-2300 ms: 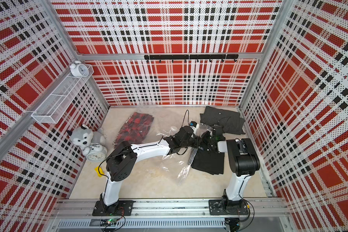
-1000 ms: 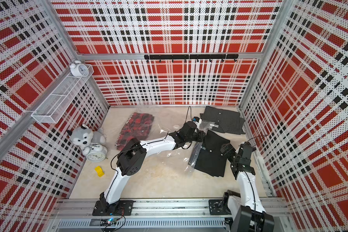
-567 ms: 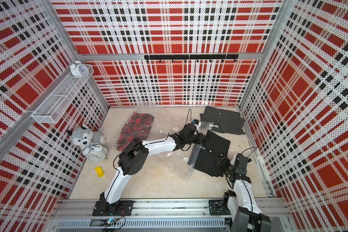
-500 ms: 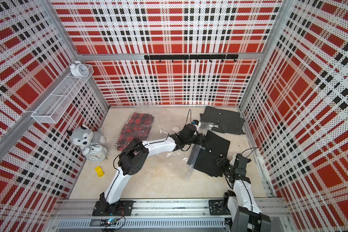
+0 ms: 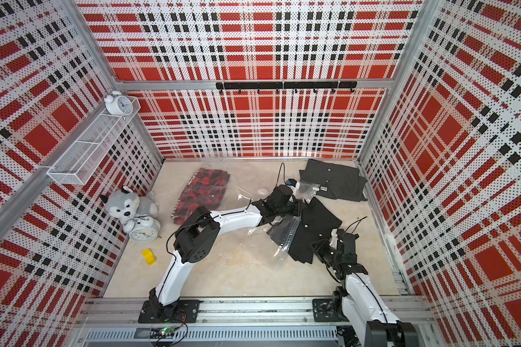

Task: Place the folded shirt into the vacuum bag
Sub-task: Place the shirt in the vacuum bag.

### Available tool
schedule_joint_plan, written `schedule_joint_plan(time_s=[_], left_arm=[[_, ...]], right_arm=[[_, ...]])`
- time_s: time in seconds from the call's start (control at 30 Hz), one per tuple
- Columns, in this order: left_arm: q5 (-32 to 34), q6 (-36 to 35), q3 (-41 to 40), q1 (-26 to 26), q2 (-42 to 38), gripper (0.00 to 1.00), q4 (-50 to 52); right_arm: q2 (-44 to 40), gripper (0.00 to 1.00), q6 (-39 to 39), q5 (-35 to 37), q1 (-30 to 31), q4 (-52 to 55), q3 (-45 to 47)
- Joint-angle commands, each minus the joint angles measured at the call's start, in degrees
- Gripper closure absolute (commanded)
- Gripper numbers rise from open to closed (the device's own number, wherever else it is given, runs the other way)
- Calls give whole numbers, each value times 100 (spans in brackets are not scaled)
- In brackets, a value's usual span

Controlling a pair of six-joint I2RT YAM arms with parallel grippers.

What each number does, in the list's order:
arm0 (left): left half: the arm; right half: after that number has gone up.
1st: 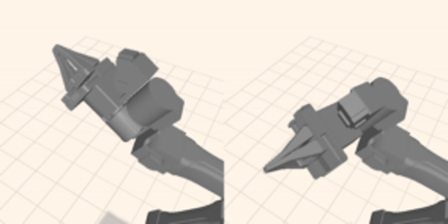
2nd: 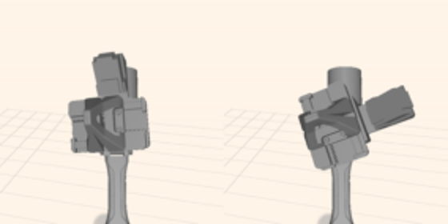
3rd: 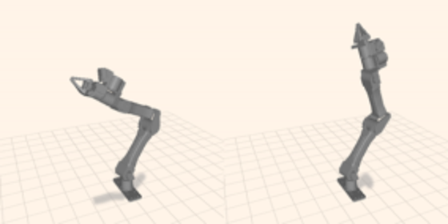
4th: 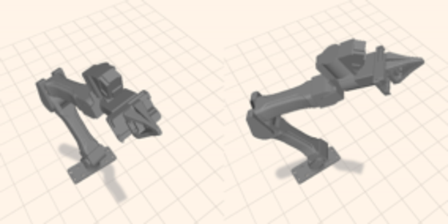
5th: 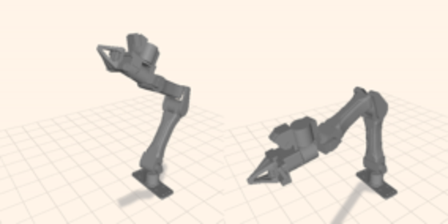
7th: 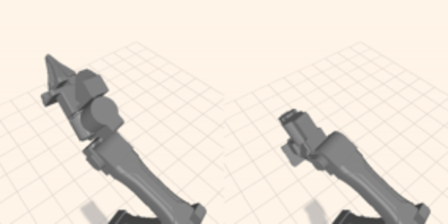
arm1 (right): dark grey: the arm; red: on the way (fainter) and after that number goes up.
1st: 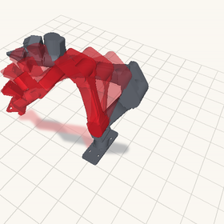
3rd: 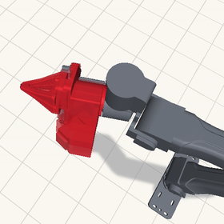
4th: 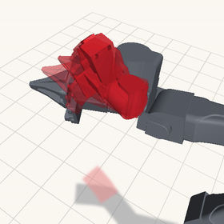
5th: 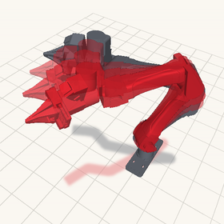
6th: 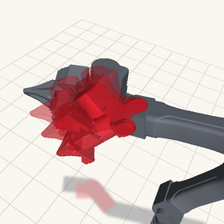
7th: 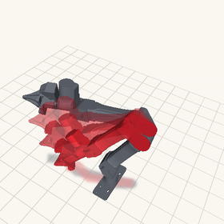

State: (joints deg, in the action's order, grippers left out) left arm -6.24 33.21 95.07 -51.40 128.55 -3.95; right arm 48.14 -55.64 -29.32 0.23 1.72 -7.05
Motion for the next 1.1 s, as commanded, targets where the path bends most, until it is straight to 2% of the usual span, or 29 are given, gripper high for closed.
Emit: schedule_joint_plan(time_s=[0.0, 0.17, 0.3, 0.33, 0.4, 0.63, 0.7, 0.77, 0.87, 1.07], left_arm=[[-80, 10, -67, -56, -333, 100, -228], [-36, 10, -84, -56, -401, 100, -249], [-69, 10, -4, -55, -301, 100, -220], [-74, 12, -6, -59, -283, 100, -220], [-83, 11, -5, -59, -248, 100, -205], [-114, -14, -16, 5, -208, 100, -156], [-100, -58, 69, 18, -161, 100, -63], [-99, -108, 171, 16, -93, 100, 41], [-106, -173, 346, 16, 37, 100, 160], [24, -306, 750, 20, 357, 100, 446]], right_arm=[[82, 75, -292, 228, 466, -393, -115], [348, 74, -532, 546, 1107, -833, 10], [639, 68, -463, 676, 1339, -895, -42], [629, 62, -442, 711, 1339, -852, -44], [422, 42, -400, 903, 1339, -624, -51], [-684, 0, -134, 2181, 1276, 1307, -576], [-922, 0, -99, 2492, 1121, 1768, -733], [-1050, 0, -42, 2509, 844, 1946, -767], [-1055, 0, 220, 2239, 220, 1923, -760], [-364, 0, 828, 1501, -1041, 1607, -924]])
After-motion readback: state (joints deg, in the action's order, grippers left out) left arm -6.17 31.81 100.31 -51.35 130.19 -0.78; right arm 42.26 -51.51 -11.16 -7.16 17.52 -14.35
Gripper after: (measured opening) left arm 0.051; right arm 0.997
